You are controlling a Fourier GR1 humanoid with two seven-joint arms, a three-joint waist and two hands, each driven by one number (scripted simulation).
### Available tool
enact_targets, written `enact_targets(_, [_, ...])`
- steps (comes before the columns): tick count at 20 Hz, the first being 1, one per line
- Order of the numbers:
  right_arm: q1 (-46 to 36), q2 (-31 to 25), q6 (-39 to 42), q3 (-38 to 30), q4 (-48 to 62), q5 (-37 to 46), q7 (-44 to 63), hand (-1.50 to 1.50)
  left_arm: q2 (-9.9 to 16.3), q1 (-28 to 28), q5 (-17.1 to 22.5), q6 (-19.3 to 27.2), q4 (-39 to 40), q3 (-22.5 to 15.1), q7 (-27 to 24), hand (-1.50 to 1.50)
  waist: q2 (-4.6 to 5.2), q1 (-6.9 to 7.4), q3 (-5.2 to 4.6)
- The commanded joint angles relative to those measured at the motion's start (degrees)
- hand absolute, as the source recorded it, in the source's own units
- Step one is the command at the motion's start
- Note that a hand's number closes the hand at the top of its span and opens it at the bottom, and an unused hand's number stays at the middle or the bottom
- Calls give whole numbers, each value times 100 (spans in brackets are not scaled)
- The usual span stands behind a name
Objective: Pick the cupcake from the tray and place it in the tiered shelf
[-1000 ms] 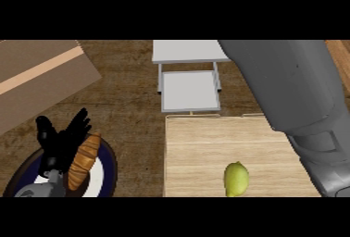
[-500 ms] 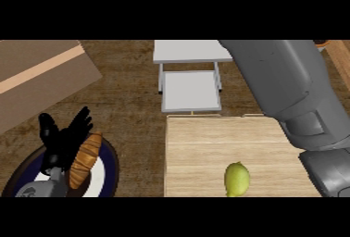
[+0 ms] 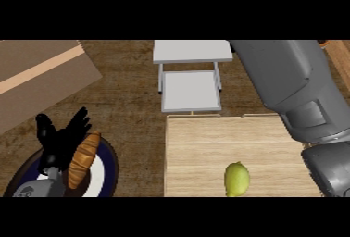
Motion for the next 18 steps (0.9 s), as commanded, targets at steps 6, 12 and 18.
enact_targets(6, [45, 199, -782, -465, 245, -161, 181, 150, -95, 174, -60, 77, -273, -81, 179, 0, -8, 14, -7])
enact_targets(12, [-174, -31, -916, -1055, 102, -674, 75, -150, -39, 219, -56, -79, -111, -39, 30, 0, -4, -14, -9])
enact_targets(18, [-138, 246, -1552, -1642, -157, -1293, -194, -150, -327, 228, -259, 229, -324, -243, 91, 0, -8, 17, -7])
